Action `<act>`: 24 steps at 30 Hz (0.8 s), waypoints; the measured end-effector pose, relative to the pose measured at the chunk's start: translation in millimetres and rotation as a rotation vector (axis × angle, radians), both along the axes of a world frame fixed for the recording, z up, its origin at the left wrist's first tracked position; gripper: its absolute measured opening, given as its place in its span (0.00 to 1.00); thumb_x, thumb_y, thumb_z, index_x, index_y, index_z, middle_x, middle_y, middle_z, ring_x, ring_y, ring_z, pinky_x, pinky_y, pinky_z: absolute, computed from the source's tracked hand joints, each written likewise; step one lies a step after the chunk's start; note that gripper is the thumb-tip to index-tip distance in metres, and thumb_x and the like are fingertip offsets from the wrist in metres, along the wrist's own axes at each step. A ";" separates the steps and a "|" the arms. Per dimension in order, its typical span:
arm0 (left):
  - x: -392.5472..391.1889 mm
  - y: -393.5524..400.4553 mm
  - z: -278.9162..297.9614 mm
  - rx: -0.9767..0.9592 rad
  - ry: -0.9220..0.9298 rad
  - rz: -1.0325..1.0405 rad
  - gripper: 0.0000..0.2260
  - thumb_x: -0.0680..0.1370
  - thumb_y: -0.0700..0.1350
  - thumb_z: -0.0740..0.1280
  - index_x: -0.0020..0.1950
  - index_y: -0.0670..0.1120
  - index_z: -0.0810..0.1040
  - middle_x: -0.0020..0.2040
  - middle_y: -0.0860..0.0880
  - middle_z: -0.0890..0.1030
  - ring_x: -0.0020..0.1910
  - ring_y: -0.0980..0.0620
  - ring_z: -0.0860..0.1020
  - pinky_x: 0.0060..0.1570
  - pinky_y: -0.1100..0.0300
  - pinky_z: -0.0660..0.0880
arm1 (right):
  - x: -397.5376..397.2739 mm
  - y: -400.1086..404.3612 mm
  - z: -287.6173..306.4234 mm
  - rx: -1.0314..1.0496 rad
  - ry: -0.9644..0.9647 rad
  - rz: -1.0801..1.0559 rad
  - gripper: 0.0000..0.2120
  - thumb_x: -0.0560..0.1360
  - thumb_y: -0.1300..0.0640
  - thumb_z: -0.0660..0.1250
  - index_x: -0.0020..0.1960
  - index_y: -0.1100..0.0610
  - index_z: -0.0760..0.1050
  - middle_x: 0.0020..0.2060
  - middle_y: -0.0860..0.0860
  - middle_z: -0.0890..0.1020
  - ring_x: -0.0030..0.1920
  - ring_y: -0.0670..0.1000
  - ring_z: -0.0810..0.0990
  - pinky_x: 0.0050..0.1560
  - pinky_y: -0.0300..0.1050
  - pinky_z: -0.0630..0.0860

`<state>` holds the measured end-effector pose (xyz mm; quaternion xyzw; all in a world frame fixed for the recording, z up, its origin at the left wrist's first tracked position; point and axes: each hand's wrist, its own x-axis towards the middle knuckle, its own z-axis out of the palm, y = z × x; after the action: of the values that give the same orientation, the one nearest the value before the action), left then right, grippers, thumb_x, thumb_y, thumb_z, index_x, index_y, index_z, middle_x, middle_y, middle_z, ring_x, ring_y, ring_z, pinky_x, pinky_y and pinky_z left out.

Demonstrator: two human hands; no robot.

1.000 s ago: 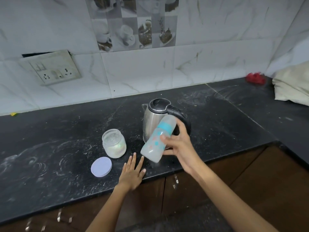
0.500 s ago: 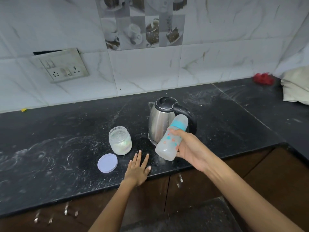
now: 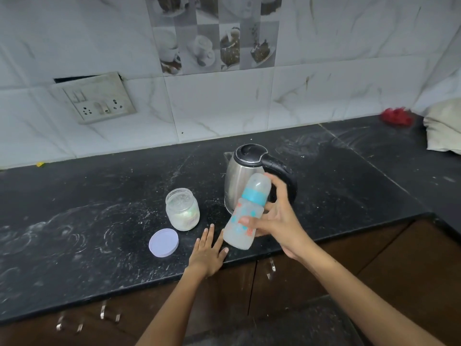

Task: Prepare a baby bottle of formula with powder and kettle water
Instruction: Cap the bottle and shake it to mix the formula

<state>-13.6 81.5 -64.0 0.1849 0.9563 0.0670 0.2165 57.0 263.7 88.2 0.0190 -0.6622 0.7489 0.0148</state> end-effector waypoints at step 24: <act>-1.1 -0.8 -2.1 0.017 0.016 -0.004 0.26 0.83 0.55 0.47 0.78 0.51 0.40 0.78 0.46 0.35 0.77 0.47 0.35 0.75 0.49 0.40 | 0.9 -9.8 -3.1 -0.117 0.014 -0.076 0.44 0.67 0.74 0.73 0.72 0.44 0.58 0.59 0.58 0.79 0.56 0.57 0.83 0.46 0.57 0.83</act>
<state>-14.7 80.6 -66.1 0.1892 0.9570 0.0734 0.2073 57.8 253.9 85.1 -0.0021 -0.6176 0.7849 0.0490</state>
